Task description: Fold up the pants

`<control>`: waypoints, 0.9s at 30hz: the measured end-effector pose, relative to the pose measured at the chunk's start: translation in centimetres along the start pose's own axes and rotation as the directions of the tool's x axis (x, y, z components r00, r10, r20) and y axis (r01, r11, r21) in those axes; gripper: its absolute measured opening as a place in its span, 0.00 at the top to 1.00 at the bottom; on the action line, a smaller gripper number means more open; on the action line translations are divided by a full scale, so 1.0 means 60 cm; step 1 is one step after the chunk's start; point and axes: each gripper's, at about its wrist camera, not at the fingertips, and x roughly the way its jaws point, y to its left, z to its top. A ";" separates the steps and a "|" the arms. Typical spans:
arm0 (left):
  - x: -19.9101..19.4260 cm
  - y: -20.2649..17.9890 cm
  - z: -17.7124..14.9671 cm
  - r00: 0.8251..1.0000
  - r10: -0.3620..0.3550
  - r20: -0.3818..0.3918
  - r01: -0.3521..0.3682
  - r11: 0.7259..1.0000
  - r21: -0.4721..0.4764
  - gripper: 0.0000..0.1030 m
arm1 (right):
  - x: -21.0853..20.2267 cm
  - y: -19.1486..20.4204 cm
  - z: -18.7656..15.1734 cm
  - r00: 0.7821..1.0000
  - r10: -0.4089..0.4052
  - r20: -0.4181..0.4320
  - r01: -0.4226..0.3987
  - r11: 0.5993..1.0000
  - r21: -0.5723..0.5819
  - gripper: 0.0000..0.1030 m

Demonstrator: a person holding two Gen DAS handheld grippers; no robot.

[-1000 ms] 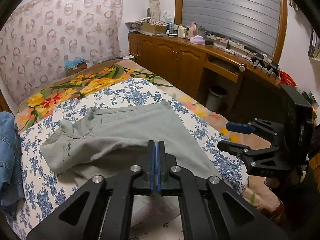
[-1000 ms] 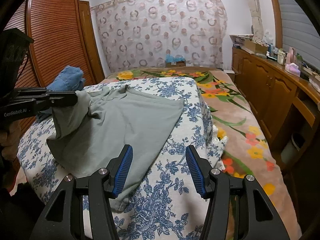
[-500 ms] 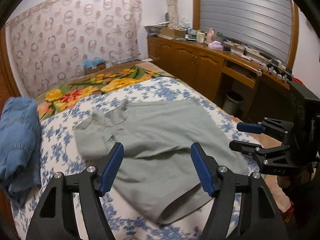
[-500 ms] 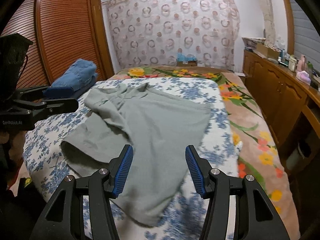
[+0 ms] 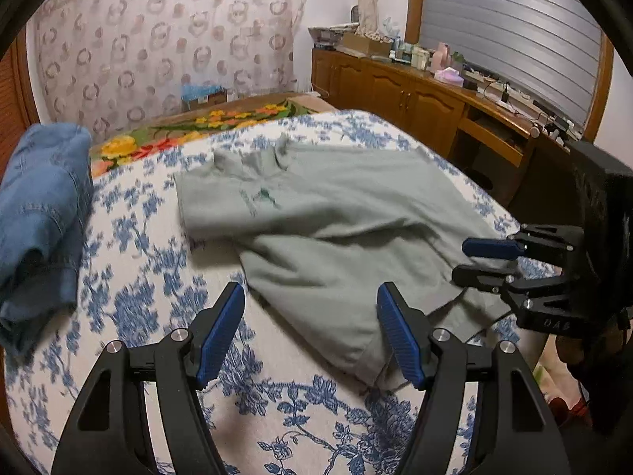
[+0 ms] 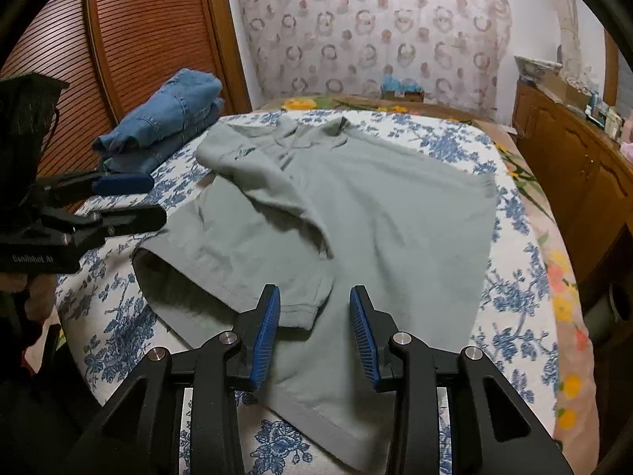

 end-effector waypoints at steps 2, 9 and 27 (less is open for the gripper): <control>0.005 0.002 -0.008 1.000 0.002 -0.008 -0.002 1.000 -0.001 0.31 | 0.005 0.000 0.004 1.000 0.002 -0.008 -0.002 1.000 0.005 0.65; 0.017 0.008 -0.028 0.999 0.001 -0.032 -0.001 1.000 -0.014 0.31 | 0.016 0.011 0.008 1.000 0.028 -0.014 -0.029 1.000 -0.001 0.89; 0.007 -0.004 -0.026 1.000 -0.015 -0.003 0.015 1.000 -0.013 0.31 | -0.120 -0.007 -0.024 0.988 -0.037 0.148 0.031 0.999 0.038 0.94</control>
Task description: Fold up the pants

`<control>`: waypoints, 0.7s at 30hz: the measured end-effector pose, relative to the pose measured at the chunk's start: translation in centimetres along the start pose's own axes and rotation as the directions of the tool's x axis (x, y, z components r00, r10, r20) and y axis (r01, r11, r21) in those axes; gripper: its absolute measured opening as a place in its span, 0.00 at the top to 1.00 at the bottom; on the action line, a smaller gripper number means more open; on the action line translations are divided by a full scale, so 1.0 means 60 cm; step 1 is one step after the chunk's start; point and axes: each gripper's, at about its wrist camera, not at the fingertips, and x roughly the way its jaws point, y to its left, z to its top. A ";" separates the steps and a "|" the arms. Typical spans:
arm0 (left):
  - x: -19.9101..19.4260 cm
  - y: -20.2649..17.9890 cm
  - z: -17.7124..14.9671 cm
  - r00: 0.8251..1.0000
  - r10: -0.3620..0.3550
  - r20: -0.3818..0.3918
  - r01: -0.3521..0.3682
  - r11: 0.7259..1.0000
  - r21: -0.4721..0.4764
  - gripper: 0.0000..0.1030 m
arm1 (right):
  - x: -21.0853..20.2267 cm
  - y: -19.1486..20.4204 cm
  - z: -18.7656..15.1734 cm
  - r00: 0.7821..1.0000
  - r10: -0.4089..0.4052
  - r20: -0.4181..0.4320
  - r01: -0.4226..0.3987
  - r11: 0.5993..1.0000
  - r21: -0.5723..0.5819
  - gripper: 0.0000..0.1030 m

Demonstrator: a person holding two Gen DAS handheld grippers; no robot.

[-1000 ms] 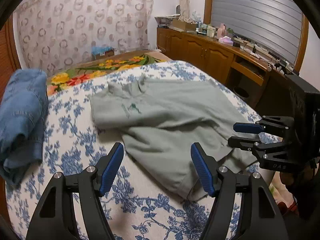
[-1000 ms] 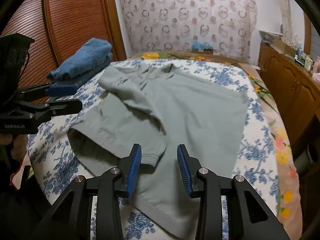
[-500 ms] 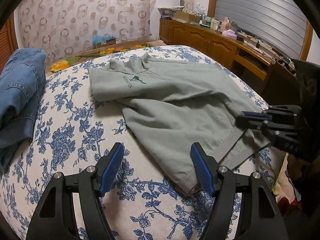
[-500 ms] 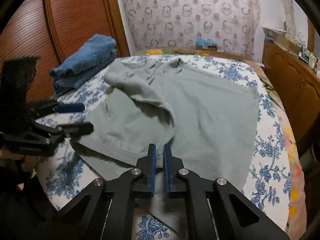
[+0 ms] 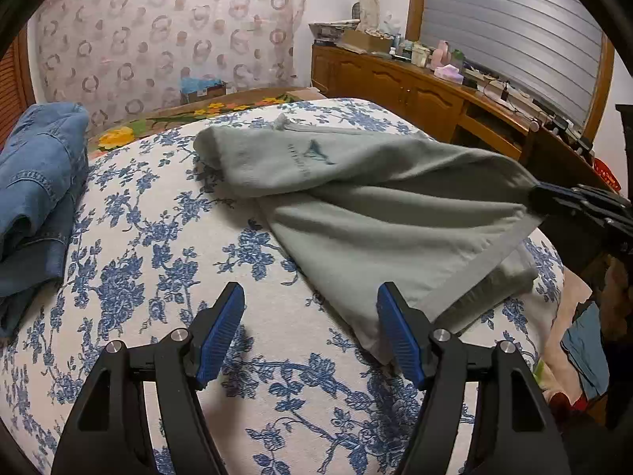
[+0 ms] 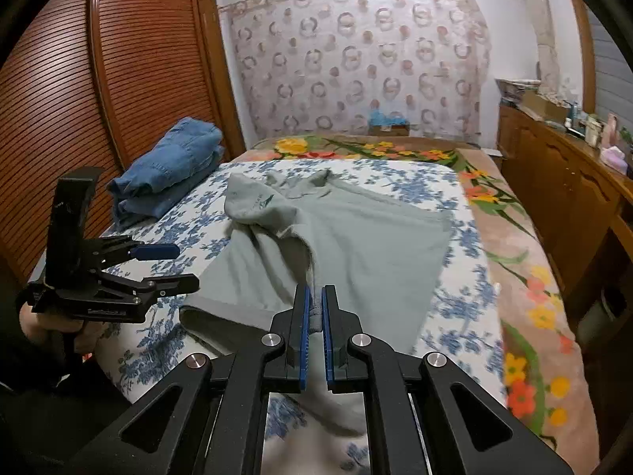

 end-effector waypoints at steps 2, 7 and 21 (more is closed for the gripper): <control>0.001 -0.007 0.001 1.000 -0.005 0.001 0.005 1.000 0.008 0.31 | -0.013 -0.004 -0.009 1.000 -0.009 0.001 0.009 1.000 0.008 0.94; 0.004 -0.018 0.001 1.000 -0.012 -0.003 0.012 1.000 0.025 0.31 | -0.031 -0.005 -0.024 1.000 -0.026 -0.011 0.026 1.000 0.017 0.94; 0.010 -0.036 -0.005 1.000 -0.023 -0.016 0.023 0.999 0.040 0.31 | -0.054 -0.018 -0.043 0.998 -0.049 -0.046 0.051 0.997 0.050 0.94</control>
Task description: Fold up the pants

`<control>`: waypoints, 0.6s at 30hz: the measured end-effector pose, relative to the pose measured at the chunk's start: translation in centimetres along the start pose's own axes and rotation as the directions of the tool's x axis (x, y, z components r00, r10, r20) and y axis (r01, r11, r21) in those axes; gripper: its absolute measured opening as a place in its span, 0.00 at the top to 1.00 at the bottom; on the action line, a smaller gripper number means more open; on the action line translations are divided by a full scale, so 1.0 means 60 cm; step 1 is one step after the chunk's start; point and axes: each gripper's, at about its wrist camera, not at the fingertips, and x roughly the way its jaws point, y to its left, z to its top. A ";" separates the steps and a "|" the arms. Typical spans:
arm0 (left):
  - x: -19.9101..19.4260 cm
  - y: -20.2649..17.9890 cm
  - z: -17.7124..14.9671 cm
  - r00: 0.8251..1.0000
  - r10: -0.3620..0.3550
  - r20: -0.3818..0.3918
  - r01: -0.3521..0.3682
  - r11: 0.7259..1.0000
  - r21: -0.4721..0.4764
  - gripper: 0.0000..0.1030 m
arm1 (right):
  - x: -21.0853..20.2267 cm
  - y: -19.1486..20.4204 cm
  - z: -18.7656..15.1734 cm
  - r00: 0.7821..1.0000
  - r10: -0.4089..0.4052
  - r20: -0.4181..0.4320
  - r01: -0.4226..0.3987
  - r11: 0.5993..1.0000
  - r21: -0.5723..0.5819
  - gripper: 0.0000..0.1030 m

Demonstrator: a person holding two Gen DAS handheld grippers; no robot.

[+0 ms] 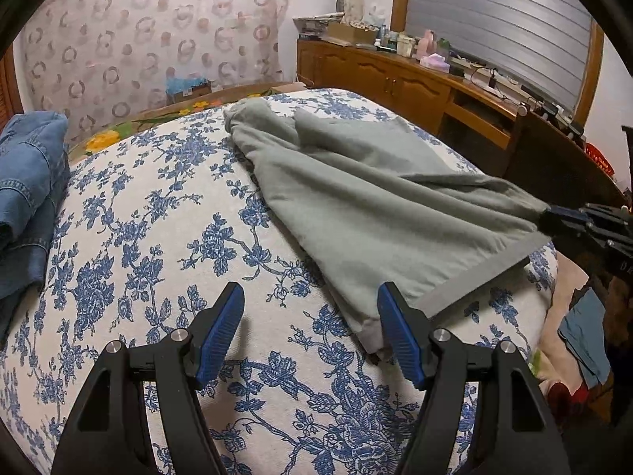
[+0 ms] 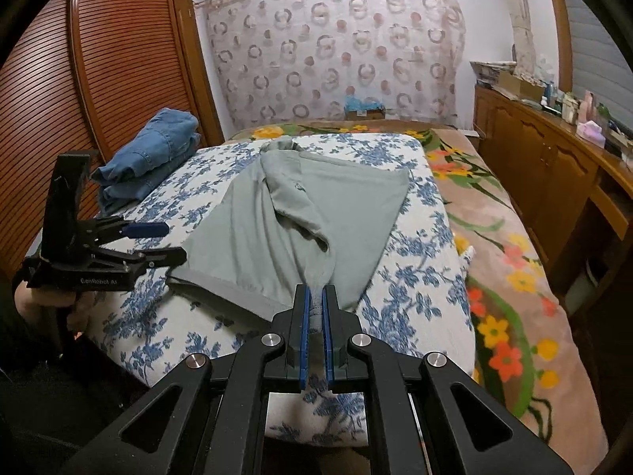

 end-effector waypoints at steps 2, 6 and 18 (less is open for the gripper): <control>0.000 0.000 0.001 1.000 0.001 0.001 -0.001 1.000 -0.001 0.31 | 0.002 -0.001 -0.006 1.000 0.001 -0.014 -0.001 1.000 0.005 0.94; 0.001 -0.001 0.000 1.000 0.003 -0.004 -0.003 1.000 0.001 0.31 | 0.008 -0.006 -0.017 0.999 -0.001 -0.045 0.002 1.000 0.014 0.94; 0.022 0.001 -0.007 0.999 0.010 -0.038 -0.010 1.000 0.000 0.30 | 0.018 -0.023 -0.014 0.998 0.000 -0.064 0.003 0.999 0.039 0.94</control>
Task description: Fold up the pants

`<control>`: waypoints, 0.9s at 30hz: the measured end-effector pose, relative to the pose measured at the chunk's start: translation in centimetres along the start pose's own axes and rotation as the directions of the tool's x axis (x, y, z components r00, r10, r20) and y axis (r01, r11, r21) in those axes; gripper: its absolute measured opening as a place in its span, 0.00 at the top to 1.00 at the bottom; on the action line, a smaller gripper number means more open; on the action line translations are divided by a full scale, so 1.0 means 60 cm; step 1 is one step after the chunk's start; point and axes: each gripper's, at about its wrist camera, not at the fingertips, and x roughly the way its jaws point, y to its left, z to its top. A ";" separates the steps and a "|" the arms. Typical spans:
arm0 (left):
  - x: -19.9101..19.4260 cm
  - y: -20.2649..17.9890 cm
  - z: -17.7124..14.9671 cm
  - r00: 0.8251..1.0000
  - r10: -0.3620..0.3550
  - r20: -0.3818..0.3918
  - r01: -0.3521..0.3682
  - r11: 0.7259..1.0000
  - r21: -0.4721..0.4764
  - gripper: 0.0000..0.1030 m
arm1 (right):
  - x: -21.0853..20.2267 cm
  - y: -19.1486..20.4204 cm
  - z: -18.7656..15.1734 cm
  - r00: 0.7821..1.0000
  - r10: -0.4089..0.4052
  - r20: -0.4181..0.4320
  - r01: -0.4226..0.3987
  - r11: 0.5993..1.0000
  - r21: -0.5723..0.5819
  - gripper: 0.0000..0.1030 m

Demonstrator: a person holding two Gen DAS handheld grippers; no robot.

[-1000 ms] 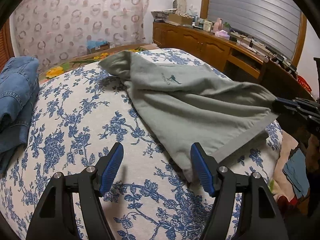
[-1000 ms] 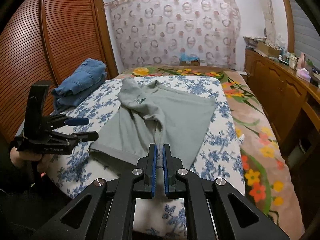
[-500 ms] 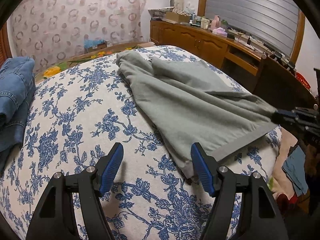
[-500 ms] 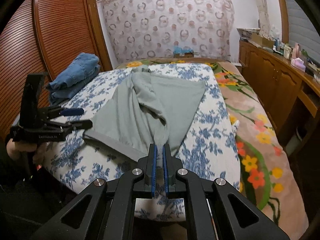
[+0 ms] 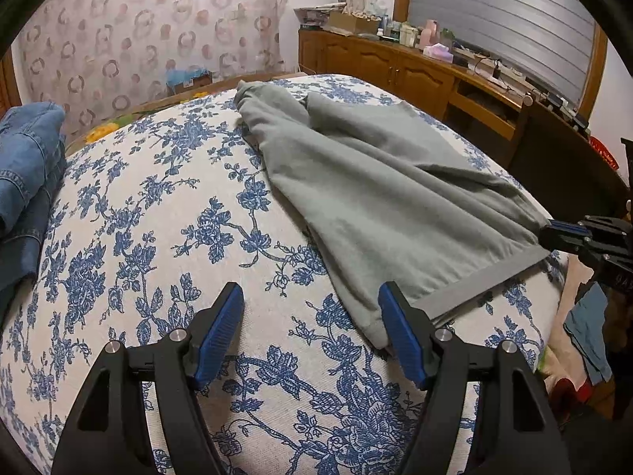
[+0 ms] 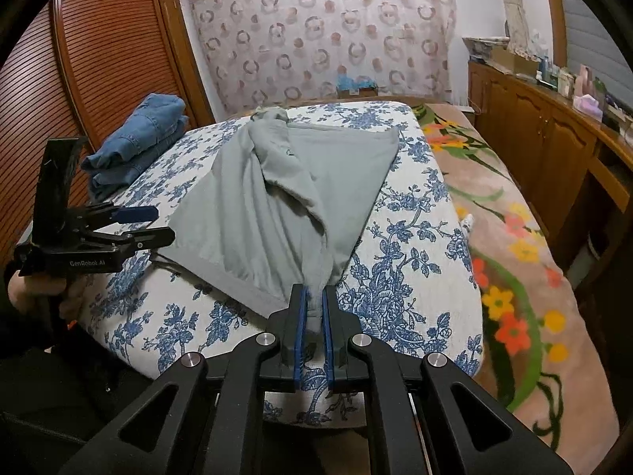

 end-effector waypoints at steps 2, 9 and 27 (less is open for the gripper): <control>0.000 0.000 -0.001 1.000 0.000 0.001 0.000 1.000 -0.001 0.30 | 0.001 0.000 0.002 1.000 -0.003 -0.001 0.003 1.000 0.000 0.94; -0.001 0.002 -0.001 1.000 0.003 0.003 -0.003 1.000 -0.007 0.28 | -0.008 -0.005 0.008 0.999 -0.043 0.022 0.043 0.999 0.002 0.84; -0.035 0.030 0.011 0.996 0.029 0.082 -0.024 0.998 -0.060 0.28 | 0.049 0.027 0.093 0.999 -0.009 0.037 0.013 0.995 -0.097 0.72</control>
